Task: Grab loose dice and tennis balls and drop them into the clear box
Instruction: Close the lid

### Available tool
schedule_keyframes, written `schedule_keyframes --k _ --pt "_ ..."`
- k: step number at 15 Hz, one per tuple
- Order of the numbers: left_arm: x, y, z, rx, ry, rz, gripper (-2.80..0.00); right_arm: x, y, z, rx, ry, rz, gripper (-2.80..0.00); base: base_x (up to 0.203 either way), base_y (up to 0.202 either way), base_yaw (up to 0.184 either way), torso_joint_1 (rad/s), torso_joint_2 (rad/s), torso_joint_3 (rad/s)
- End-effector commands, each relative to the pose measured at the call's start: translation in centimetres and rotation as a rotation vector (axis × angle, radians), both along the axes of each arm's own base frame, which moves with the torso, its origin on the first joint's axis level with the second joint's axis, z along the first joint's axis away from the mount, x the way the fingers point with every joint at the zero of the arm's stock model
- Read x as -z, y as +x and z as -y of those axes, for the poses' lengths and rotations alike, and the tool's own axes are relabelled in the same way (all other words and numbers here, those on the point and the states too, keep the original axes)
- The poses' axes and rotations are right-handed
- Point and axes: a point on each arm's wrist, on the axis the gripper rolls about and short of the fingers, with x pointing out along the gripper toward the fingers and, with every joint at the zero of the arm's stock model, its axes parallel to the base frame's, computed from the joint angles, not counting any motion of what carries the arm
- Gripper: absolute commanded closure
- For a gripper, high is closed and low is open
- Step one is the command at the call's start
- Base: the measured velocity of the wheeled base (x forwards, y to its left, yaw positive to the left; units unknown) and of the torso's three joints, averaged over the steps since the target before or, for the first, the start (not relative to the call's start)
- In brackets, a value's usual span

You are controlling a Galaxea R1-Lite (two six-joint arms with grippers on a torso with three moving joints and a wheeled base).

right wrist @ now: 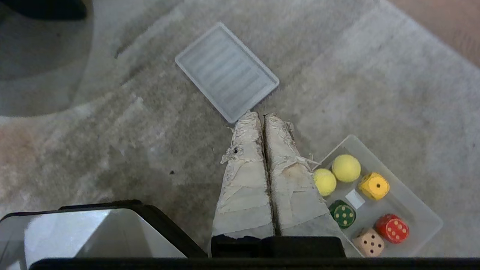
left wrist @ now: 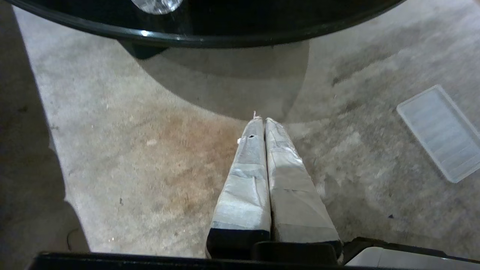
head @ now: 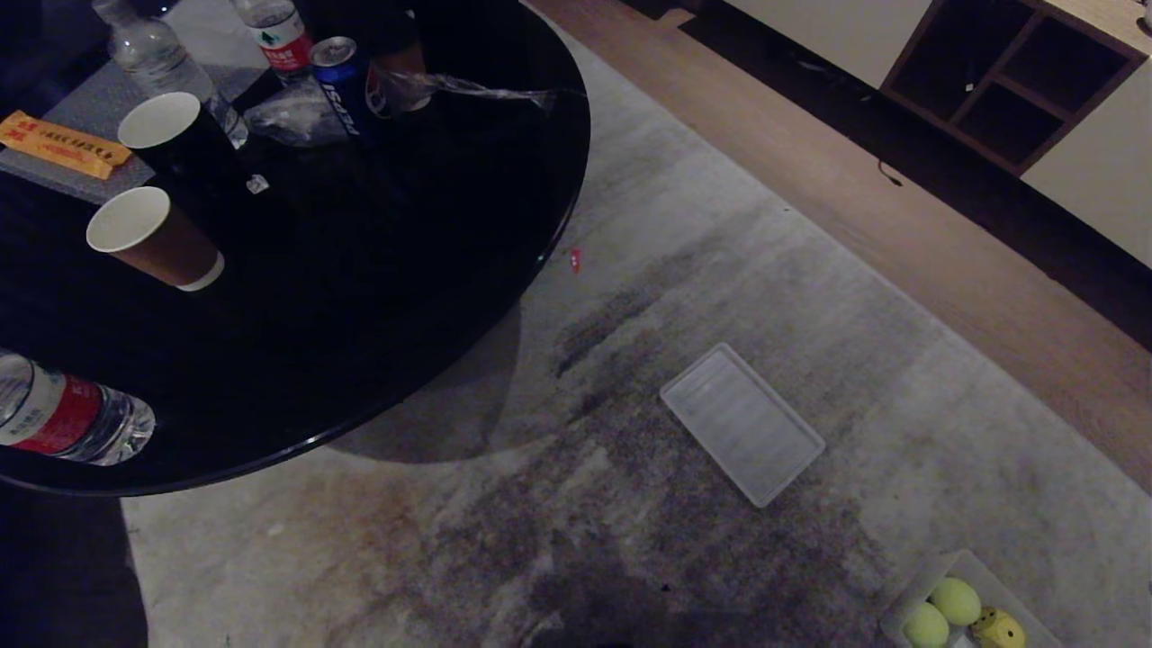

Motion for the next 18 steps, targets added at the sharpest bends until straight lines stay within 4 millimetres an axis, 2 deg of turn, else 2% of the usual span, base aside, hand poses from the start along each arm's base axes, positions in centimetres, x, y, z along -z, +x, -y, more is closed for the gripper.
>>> schedule_keyframes --k 1,18 --pt "0.04 0.02 0.0 -0.001 -0.001 -0.003 0.0 0.01 0.01 0.0 0.0 0.0 -0.002 0.0 0.0 0.0 0.0 0.002 0.0 -0.198" --pt "0.04 0.02 0.0 -0.001 0.001 -0.003 0.0 0.01 0.01 0.0 0.0 0.0 -0.002 0.0 0.0 0.0 0.0 0.002 0.0 -0.196"
